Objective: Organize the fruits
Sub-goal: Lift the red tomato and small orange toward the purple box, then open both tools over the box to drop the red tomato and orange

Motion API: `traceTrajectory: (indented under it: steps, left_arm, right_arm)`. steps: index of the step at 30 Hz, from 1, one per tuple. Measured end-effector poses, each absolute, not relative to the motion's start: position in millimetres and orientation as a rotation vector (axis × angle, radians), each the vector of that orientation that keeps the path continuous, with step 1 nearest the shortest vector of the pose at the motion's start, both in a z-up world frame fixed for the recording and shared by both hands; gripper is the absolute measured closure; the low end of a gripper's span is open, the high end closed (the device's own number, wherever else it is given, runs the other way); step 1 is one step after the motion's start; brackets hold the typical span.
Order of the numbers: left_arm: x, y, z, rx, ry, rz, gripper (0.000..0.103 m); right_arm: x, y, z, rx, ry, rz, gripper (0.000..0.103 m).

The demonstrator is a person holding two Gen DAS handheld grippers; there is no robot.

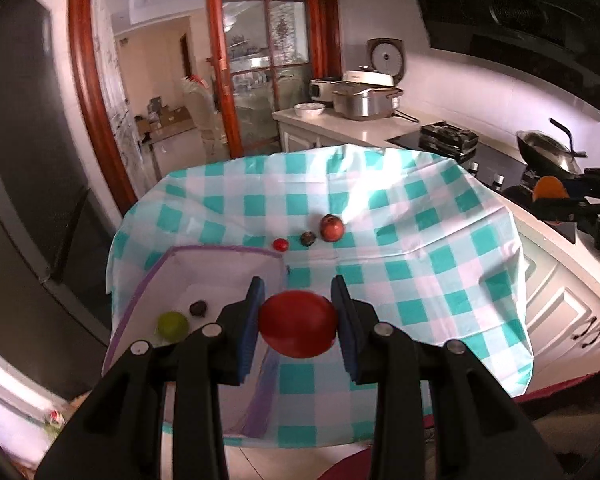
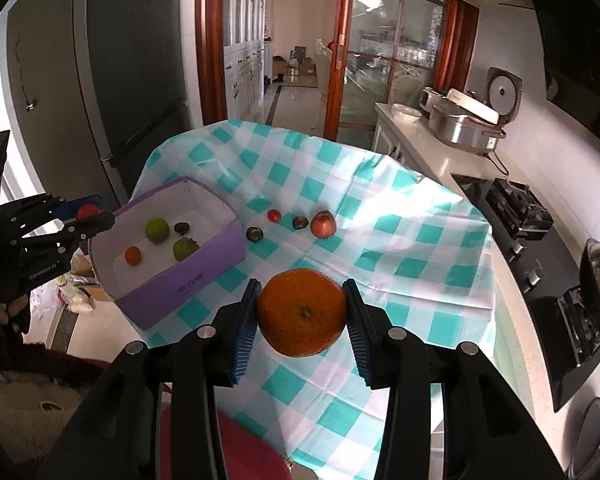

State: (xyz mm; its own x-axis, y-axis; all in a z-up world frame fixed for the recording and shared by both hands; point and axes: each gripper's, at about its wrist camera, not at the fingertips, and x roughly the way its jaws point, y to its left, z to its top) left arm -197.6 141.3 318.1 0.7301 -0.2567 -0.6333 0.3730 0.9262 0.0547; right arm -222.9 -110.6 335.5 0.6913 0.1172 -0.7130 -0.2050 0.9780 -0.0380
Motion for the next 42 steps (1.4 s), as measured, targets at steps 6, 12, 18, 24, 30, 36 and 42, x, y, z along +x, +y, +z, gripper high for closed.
traceTrajectory:
  steps: [6, 12, 18, 24, 30, 36, 42]
  left_arm:
    - [-180, 177, 290, 0.086, 0.747, -0.252, 0.068]
    - [-169, 206, 249, -0.004, 0.871, -0.134, 0.068]
    - [-153, 239, 209, -0.131, 0.990, 0.034, 0.068]
    - [-142, 267, 170, -0.233, 1.100, 0.200, 0.068]
    - [-117, 275, 135, -0.271, 1.170, 0.286, 0.068]
    - [-76, 271, 117, -0.264, 1.185, 0.297, 0.068]
    - [-40, 272, 81, -0.243, 1.288, 0.292, 0.068]
  right_arm:
    - [-189, -86, 316, -0.158, 0.857, 0.267, 0.061]
    - [-134, -45, 279, -0.216, 0.962, 0.416, 0.061]
    - [-74, 20, 248, -0.348, 1.047, 0.627, 0.061]
    - [-21, 99, 208, -0.467, 1.091, 0.868, 0.061]
    - [-2, 174, 144, -0.593, 1.155, 1.050, 0.061]
    - [17, 197, 91, -0.679, 1.236, 1.086, 0.061]
    - [25, 195, 50, -0.702, 1.367, 1.076, 0.060]
